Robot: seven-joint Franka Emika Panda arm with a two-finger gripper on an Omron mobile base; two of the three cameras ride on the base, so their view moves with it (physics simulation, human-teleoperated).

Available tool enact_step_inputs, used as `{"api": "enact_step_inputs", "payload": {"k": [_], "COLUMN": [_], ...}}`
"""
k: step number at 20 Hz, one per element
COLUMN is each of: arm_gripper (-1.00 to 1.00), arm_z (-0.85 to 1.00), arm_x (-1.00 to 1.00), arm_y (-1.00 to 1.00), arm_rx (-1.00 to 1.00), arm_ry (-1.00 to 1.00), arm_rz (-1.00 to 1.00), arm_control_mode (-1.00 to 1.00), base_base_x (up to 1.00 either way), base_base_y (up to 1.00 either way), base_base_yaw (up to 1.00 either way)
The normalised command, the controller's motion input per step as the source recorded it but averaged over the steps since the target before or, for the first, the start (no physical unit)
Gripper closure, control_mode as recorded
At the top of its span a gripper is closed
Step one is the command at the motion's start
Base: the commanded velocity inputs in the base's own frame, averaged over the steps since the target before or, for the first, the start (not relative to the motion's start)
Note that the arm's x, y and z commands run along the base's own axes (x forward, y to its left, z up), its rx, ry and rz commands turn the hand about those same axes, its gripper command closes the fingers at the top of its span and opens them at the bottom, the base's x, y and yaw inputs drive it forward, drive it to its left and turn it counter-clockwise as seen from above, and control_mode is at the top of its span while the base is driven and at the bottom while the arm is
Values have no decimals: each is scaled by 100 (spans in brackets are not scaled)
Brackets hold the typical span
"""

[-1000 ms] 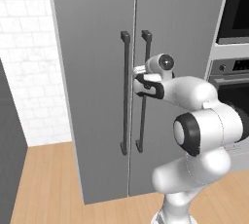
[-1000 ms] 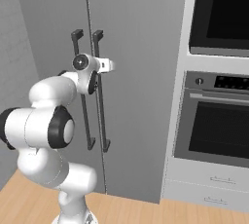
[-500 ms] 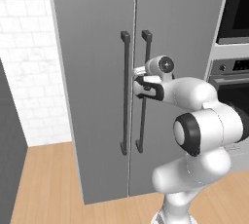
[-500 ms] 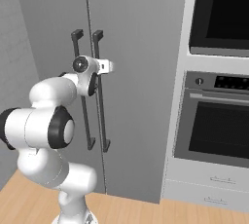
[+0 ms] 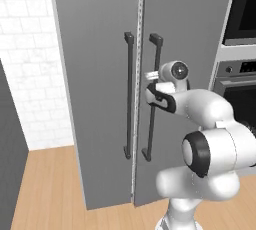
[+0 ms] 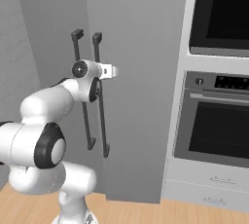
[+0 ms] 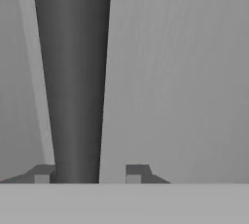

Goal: Grab a lemon wedge from the fridge and one ice cube from the ice bowl, and put them in the glass of lemonade.

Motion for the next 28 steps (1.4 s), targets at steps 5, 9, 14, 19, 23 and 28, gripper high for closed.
{"api": "enact_step_inputs", "payload": {"k": [5, 9, 14, 19, 23, 28], "arm_gripper": [100, 100, 100, -100, -100, -100], "arm_z": [16, 17, 17, 19, 38, 63], "arm_x": [-76, -80, -81, -83, -98, -100], "arm_y": [-91, -99, -100, -100, -81, 25], "arm_rx": [1, 2, 3, 5, 11, 1], "arm_ry": [0, 0, 0, 0, -1, -15], "arm_rz": [-21, -26, -29, -33, -37, -46], "arm_control_mode": [-100, -100, -100, -100, -100, -100], "base_base_x": [0, 0, 0, 0, 0, 0], "base_base_y": [0, 0, 0, 0, 0, 0], "base_base_yaw": [0, 0, 0, 0, 0, 0]}}
